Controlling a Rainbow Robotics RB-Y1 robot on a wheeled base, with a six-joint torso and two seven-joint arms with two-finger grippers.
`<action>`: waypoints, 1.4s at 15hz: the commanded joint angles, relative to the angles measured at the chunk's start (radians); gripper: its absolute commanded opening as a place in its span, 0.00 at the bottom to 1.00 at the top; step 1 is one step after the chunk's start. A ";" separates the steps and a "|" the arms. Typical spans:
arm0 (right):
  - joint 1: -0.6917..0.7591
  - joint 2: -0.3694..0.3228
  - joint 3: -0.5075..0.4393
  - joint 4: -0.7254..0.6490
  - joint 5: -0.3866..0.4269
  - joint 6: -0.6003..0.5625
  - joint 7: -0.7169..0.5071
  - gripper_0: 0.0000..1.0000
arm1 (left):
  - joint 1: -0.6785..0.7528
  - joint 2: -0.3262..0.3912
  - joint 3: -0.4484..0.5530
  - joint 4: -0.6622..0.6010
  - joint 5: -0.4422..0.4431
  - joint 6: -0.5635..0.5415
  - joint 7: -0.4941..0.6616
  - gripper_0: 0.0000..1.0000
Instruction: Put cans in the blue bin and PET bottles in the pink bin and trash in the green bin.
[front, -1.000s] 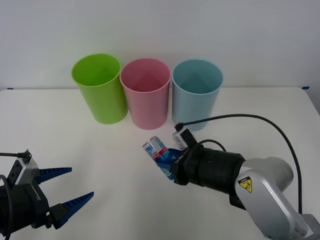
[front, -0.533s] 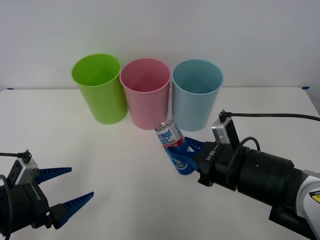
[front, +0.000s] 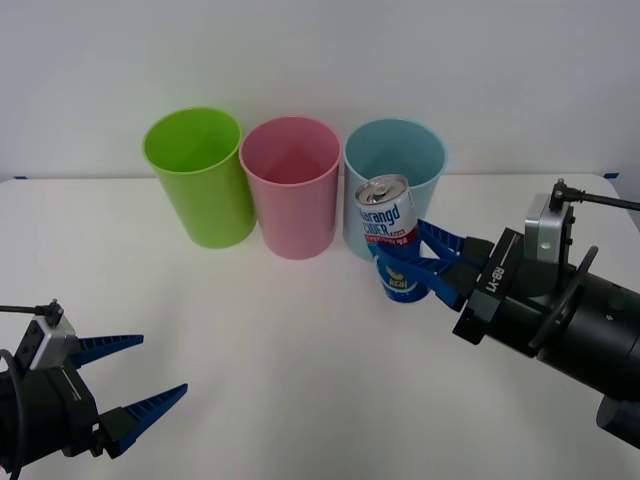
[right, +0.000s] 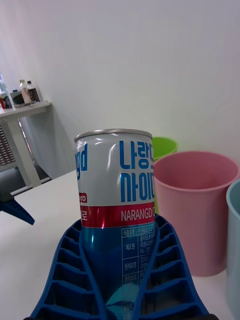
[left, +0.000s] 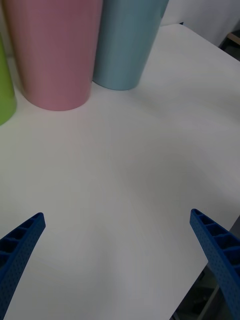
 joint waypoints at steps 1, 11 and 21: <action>-0.051 0.034 -0.042 0.000 -0.028 0.004 0.009 0.00 | 0.000 0.000 0.000 0.000 0.000 0.000 0.000 0.99; -0.355 0.045 -0.043 0.172 0.262 0.199 -0.116 0.00 | 0.000 0.000 0.000 0.000 0.000 0.000 0.000 1.00; -0.689 0.045 0.089 0.666 0.403 0.365 -0.125 0.00 | 0.000 0.000 0.000 0.000 0.000 0.000 0.000 0.99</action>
